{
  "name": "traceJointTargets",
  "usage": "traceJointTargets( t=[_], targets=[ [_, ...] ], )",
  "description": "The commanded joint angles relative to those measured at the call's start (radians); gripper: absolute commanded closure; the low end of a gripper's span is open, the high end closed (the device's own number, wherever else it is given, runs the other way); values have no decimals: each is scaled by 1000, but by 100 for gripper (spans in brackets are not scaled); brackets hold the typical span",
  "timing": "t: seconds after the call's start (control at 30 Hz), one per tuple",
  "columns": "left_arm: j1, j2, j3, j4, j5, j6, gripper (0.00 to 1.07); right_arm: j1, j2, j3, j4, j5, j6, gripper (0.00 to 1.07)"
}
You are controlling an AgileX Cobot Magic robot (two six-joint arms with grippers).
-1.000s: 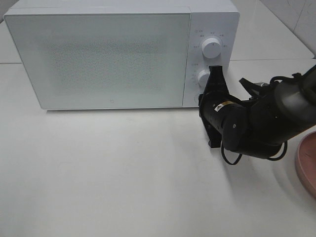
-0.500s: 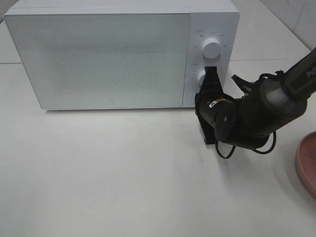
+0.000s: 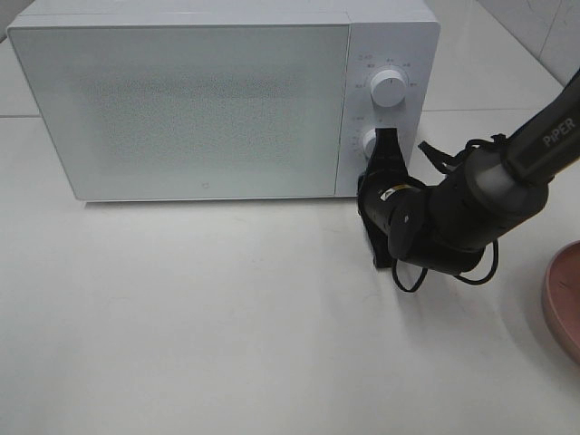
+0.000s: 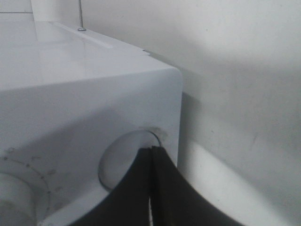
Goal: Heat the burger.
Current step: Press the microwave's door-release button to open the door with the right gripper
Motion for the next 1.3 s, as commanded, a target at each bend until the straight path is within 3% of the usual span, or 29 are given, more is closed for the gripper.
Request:
traceJointTargets(
  t=[0.03,0.57,0.97,1.3],
  targets=[
    [4,-15,0,2,-13,2,9,-4,7,-26,-2,-28,-8,107],
    [4,-15,0,2,-13,2,9,-4,7,-34,41,-166,-8,107],
    [4,-15,0,2,-13,2,9,-16,42,-148,72,-201,-53,107],
    [4,-15,0,2,-13,2,9,-16,44,-165,73,-213,-67,107]
  ],
)
